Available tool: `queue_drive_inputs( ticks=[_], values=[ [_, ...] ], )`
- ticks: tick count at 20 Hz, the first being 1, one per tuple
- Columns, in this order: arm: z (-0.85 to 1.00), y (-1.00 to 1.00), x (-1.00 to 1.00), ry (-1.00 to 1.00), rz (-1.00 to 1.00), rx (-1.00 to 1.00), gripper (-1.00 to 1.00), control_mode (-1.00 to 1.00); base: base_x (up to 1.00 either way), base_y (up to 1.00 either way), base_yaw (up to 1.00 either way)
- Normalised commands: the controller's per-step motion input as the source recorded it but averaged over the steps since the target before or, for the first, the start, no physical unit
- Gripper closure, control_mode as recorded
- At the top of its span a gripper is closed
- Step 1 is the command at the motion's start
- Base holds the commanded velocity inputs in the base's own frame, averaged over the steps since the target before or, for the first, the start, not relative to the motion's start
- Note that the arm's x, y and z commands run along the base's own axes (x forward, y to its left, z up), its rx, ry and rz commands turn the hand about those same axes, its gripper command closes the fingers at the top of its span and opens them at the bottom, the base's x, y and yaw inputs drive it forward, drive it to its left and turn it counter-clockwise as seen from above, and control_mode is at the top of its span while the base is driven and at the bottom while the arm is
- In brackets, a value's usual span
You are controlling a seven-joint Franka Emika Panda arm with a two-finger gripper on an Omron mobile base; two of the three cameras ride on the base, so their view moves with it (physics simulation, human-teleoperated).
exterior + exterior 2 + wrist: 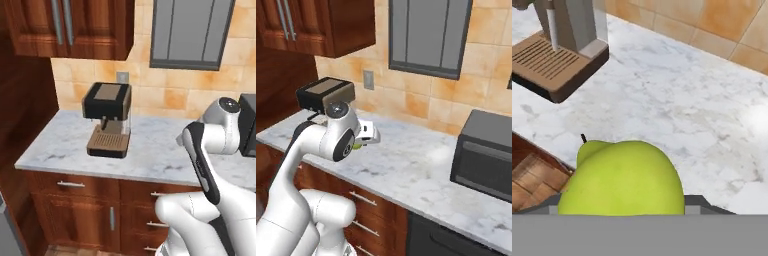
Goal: Place the pear in the correct fridge rack based on whether it is a fruit or vegetable. Finally, close the fridge door.
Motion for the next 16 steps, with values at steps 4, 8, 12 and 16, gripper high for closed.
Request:
queue_drive_inputs(
  ticks=[4, 8, 12, 16],
  values=[
    [0.00, 0.00, 0.00, 0.00, 0.00, 0.00, 1.00, 1.00, -0.04, -0.09, 0.78],
    [0.00, 0.00, 0.00, 0.00, 0.00, 0.00, 1.00, 1.00, 0.00, -0.10, 0.82],
    [0.00, 0.00, 0.00, 0.00, 0.00, 0.00, 1.00, 1.00, 0.00, -0.13, 0.83],
    [0.00, 0.00, 0.00, 0.00, 0.00, 0.00, 1.00, 1.00, 0.00, 0.00, 0.76]
  ],
)
